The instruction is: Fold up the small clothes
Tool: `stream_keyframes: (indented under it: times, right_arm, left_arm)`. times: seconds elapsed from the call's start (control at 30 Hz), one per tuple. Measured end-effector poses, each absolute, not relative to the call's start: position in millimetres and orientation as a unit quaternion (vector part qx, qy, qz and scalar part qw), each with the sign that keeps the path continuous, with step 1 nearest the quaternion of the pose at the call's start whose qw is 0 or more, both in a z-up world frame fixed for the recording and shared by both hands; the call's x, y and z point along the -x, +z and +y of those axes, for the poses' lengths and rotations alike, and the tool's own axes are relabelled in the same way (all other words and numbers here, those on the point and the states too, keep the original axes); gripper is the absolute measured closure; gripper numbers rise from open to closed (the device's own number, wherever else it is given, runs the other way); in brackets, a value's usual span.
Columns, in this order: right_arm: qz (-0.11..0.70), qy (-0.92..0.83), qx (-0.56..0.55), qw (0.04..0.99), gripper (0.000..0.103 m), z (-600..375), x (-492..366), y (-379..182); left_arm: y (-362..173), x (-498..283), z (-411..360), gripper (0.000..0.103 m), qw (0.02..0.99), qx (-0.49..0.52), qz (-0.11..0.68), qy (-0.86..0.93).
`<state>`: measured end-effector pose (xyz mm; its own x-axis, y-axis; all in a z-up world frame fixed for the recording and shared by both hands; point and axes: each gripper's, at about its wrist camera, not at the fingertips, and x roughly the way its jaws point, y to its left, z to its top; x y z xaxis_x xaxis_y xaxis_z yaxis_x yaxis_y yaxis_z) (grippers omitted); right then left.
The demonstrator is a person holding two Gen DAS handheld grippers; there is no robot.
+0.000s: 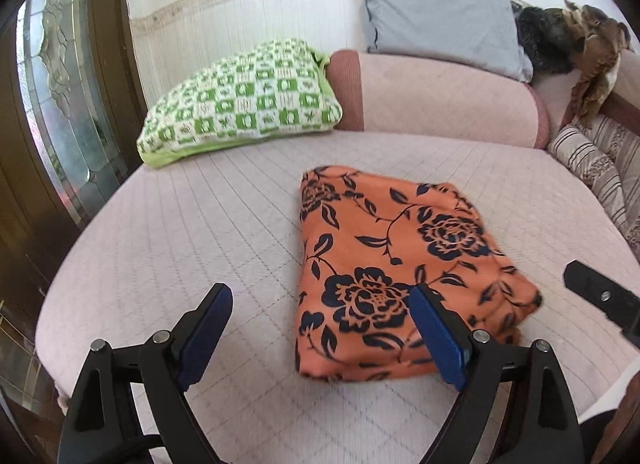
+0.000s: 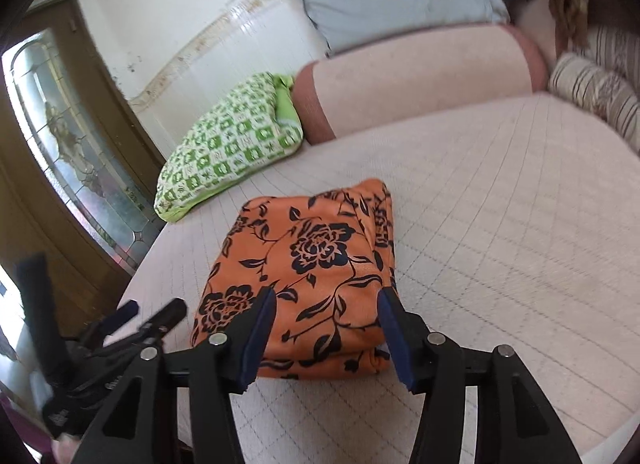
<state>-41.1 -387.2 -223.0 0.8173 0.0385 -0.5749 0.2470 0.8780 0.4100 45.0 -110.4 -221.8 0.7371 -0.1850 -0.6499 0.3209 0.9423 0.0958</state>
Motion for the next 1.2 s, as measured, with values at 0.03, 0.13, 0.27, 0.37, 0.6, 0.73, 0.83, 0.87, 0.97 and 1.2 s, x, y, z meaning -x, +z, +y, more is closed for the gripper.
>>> stream_keyframes:
  times: [0.03, 0.13, 0.27, 0.37, 0.6, 0.73, 0.83, 0.87, 0.97, 1.2]
  right_arm:
    - [0.292, -0.056, -0.236, 0.925, 0.047, -384, 48, -221]
    - [0.289, -0.056, -0.226, 0.928, 0.046, -376, 58, -217]
    - [0.293, -0.052, -0.207, 0.932, 0.046, -361, 70, -214]
    - [0.292, -0.047, -0.194, 0.936, 0.046, -349, 79, -208]
    - [0.286, -0.037, -0.186, 0.939, 0.046, -335, 92, -191]
    - [0.274, -0.037, -0.177, 0.945, 0.046, -327, 95, -170]
    - [0.270, -0.041, -0.165, 0.948, 0.046, -319, 99, -155]
    - [0.268, -0.042, -0.164, 0.948, 0.046, -317, 100, -150]
    - [0.264, -0.050, -0.160, 0.950, 0.046, -313, 104, -140]
    - [0.254, -0.049, -0.152, 0.954, 0.046, -306, 110, -121]
  left_arm:
    - [-217, -41, -108, 0.013, 0.927, -0.102, 0.333, -0.135]
    - [-203, -29, -100, 0.013, 0.929, -0.103, 0.331, -0.129]
    - [-186, -15, -88, 0.013, 0.936, -0.097, 0.318, -0.116]
    - [-178, -9, -80, 0.013, 0.938, -0.092, 0.318, -0.106]
    - [-151, 3, -66, 0.013, 0.943, -0.099, 0.307, -0.078]
    - [-138, 15, -63, 0.012, 0.950, -0.113, 0.285, -0.052]
    - [-128, 24, -58, 0.012, 0.953, -0.111, 0.275, -0.064]
    - [-125, 26, -55, 0.012, 0.953, -0.106, 0.273, -0.074]
    - [-115, 32, -46, 0.012, 0.955, -0.081, 0.270, -0.090]
    - [-106, 32, -38, 0.012, 0.953, -0.083, 0.280, -0.082]
